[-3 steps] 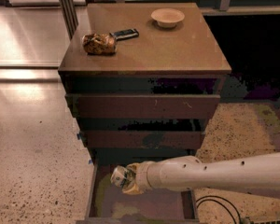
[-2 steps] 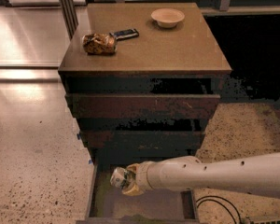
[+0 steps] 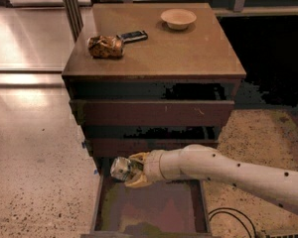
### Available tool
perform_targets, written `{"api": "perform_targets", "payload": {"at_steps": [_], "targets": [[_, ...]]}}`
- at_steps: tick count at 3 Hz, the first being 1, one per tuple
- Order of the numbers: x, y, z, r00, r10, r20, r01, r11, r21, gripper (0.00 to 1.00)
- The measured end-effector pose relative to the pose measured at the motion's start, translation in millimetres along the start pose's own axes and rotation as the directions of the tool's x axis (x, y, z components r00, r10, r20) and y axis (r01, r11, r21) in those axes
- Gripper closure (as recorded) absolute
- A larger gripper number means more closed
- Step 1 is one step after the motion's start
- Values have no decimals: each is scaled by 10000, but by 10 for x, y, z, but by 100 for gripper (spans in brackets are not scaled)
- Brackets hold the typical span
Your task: Pick 7up can from bottom drawer and place on counter
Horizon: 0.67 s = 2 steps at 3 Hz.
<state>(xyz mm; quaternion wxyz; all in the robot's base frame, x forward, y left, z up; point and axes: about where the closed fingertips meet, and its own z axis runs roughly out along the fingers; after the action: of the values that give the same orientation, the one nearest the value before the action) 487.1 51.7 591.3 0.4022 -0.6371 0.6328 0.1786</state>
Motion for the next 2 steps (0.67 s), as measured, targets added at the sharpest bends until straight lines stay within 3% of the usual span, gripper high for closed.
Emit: {"api": "perform_targets", "payload": {"at_steps": [1,2], "targets": [[-789,-387,-421,9873,-1178,1066,1156,9929,263,100],[-1423,-735,-822,9702,-2055,1287,1968,9774,775,100]]}}
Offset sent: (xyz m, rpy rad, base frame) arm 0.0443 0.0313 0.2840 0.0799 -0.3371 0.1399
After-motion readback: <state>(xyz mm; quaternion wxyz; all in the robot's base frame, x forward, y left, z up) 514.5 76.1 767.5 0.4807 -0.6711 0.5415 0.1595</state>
